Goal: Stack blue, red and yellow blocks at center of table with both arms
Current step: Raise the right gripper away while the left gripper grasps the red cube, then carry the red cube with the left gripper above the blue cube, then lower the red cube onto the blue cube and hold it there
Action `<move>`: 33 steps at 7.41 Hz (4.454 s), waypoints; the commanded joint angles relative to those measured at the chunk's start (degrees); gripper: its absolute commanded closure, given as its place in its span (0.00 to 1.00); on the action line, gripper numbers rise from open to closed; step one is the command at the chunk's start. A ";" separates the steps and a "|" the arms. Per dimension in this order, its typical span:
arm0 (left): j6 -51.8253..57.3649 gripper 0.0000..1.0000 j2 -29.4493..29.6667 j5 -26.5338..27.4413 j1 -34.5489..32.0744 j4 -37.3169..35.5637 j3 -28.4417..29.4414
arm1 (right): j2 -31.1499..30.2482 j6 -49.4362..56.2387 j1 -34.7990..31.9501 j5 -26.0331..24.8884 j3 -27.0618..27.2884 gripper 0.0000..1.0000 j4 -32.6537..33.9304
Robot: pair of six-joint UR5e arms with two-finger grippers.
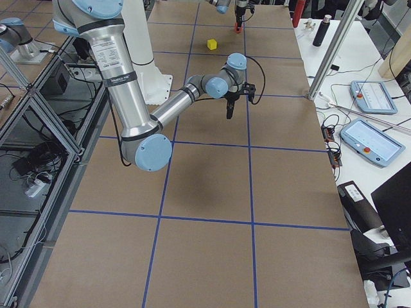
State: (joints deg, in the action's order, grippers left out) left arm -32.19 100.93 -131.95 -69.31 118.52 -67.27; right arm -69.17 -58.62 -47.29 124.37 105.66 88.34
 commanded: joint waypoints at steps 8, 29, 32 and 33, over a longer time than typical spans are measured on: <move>-33.73 1.00 30.15 14.68 27.80 -33.05 -28.53 | -14.41 29.00 -16.07 3.60 -1.41 0.00 0.07; -32.67 1.00 46.55 20.33 37.40 -28.08 -6.65 | -15.29 33.92 -19.15 3.42 -4.76 0.00 -0.37; -32.76 1.00 46.46 20.33 37.49 -28.08 -6.65 | -15.29 33.92 -19.15 3.42 -4.76 0.00 -0.37; -32.76 1.00 46.37 20.33 37.49 -28.08 -6.65 | -15.29 33.92 -19.15 3.51 -4.58 0.00 -0.37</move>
State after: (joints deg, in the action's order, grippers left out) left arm -64.94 147.39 -111.62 -31.83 90.44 -73.92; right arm -84.46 -24.70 -66.45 127.81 100.93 87.98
